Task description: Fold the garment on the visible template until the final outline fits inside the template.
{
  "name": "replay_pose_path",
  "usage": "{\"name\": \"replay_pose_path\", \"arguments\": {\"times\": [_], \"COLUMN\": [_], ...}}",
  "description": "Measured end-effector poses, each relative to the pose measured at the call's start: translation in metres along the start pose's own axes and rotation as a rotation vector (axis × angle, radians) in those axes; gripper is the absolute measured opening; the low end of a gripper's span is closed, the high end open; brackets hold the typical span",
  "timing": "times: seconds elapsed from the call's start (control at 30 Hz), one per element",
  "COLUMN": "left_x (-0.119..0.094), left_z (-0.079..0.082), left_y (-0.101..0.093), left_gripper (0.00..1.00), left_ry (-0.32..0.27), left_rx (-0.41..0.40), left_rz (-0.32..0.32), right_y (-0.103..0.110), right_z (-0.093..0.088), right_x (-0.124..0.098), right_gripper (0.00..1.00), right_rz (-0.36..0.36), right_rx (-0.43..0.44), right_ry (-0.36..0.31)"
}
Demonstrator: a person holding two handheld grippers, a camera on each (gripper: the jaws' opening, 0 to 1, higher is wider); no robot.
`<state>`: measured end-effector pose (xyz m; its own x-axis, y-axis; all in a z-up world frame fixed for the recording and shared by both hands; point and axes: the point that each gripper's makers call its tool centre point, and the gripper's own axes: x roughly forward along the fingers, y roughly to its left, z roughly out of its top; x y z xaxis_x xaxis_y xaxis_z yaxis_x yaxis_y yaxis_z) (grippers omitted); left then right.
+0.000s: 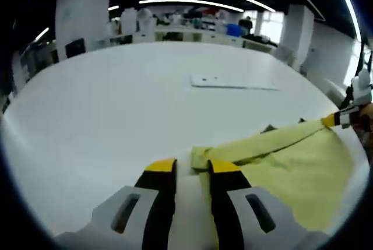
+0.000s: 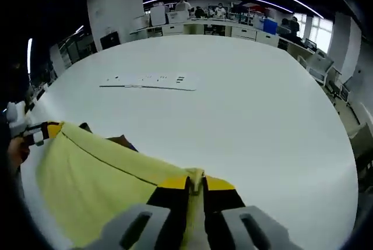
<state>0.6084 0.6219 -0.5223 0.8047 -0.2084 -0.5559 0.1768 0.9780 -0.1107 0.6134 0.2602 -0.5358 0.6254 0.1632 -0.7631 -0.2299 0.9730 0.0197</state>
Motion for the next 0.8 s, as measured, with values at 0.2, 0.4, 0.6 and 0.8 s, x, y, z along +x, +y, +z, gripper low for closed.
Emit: {"name": "replay_pose_path", "arguments": {"times": [0.2,0.4,0.6,0.8], "left_x": [-0.009,-0.009,0.008,0.026], "left_z": [-0.002,-0.002,-0.003,0.011], "left_y": [-0.005,-0.006,-0.004,0.000], "left_gripper": [0.37,0.42,0.41,0.38], "left_ry": [0.028,0.022,0.027,-0.013], "left_rx": [0.126,0.223,0.286,0.272], "left_rz": [-0.073,-0.101,-0.088,-0.052], "right_y": [0.011,0.010,0.002,-0.005], "right_z": [0.005,0.005,0.005,0.009], "right_x": [-0.011,-0.016,-0.006,0.010], "right_gripper": [0.39,0.40,0.37,0.35], "right_rz": [0.077,0.084,0.046,0.009], "right_rx": [-0.081,-0.133,-0.162,-0.100], "right_ry": [-0.022,-0.019,-0.049,-0.079]}}
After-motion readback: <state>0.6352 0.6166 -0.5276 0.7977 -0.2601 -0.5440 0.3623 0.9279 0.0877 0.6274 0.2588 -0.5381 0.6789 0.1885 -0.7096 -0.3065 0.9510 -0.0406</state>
